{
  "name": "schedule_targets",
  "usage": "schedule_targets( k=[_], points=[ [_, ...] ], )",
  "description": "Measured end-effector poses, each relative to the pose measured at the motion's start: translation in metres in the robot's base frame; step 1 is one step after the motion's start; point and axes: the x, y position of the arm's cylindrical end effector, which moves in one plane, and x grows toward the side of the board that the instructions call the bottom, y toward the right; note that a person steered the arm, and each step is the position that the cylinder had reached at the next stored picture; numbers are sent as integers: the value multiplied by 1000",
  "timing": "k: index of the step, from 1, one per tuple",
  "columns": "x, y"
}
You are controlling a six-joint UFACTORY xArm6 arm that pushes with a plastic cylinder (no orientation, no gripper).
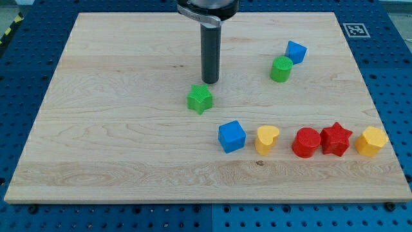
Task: Push the green star towards the blue cube
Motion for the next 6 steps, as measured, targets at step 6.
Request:
schedule_targets(
  k=[6],
  points=[
    [32, -55]
  ],
)
